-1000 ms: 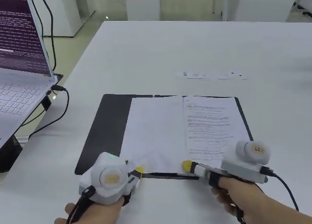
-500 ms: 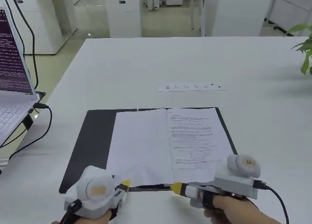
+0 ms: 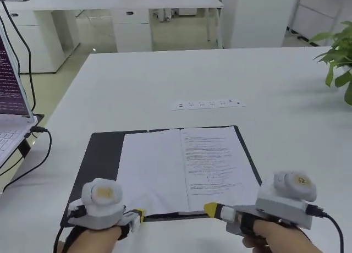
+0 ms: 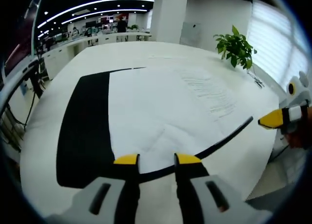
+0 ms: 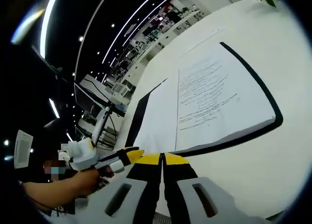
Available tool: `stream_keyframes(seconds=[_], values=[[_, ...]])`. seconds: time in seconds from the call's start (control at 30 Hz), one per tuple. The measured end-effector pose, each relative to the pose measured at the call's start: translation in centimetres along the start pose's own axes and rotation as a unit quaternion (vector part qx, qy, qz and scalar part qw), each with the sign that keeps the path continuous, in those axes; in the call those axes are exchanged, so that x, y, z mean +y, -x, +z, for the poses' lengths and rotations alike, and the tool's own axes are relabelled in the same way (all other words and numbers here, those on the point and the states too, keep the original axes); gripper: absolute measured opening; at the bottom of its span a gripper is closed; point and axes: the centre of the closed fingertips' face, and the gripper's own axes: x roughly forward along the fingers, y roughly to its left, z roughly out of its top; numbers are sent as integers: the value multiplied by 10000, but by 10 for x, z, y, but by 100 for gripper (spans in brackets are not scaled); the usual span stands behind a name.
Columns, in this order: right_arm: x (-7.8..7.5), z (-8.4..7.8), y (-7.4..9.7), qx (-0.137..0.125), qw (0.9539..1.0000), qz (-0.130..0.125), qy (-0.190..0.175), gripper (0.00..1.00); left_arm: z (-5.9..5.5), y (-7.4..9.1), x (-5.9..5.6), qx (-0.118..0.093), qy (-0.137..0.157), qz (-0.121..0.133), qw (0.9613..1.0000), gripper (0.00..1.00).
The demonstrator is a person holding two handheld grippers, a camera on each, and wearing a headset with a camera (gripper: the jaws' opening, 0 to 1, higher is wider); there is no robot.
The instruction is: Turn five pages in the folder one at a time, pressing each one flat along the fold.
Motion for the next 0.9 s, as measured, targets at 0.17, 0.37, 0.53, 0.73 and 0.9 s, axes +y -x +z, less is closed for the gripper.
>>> stream_keyframes(seconds=[0.17, 0.37, 0.53, 0.73, 0.9], values=[[0, 24, 18, -358, 9992, -142, -132, 0, 19, 25, -13, -156, 97, -150, 9997, 35], [1, 59, 48, -984, 9945, -273, -219, 0, 39, 55, -21, -588, 168, -93, 9981, 37], [-6, 70, 68, -1106, 9924, -523, 148, 0, 44, 70, -22, -790, 299, -56, 9964, 37], [-19, 67, 83, -1049, 9889, -827, 646, 0, 47, 85, -26, -930, 320, -65, 9951, 42], [-20, 65, 91, -1059, 9852, -929, 981, 9, 45, 93, -27, -985, 282, -47, 9947, 47]])
